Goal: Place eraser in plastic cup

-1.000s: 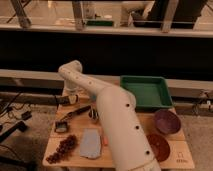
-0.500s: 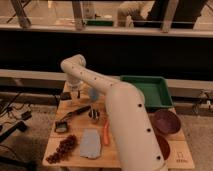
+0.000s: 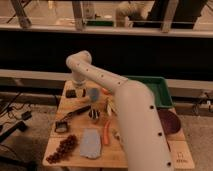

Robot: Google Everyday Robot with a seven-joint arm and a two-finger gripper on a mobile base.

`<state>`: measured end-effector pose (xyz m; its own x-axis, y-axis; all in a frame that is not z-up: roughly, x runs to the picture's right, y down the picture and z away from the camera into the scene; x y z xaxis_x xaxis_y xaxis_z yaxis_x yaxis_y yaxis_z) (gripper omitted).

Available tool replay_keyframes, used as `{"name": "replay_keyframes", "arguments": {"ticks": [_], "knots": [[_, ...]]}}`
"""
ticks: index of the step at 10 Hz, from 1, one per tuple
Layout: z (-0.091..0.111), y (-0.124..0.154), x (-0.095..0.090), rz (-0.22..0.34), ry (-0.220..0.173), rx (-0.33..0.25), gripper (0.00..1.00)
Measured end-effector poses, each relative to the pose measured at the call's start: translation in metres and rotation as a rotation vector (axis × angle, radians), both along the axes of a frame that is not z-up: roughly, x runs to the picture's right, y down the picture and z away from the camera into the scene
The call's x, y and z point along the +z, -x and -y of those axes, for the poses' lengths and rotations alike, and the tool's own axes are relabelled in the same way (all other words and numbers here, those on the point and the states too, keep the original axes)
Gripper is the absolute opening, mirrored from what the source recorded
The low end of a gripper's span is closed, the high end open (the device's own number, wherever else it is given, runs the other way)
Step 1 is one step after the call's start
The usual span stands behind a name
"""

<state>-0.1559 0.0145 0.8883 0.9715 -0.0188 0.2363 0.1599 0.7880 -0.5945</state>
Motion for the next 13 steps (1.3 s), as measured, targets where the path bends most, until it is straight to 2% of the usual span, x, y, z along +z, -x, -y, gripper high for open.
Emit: {"name": "replay_keyframes", "arguments": {"ticks": [2,4,7,13], "knots": [[0.003,-0.018,-0.007,-0.031,-0.002,0.032,0.04],[0.007,-0.043,-0.007,-0.062,-0.01,0.064,0.04],[0.009,-0.061,-0.002,-0.08,-0.003,0.106,0.04],[0.012,-0.077,0.009,-0.098,0.006,0.148,0.04]]}}
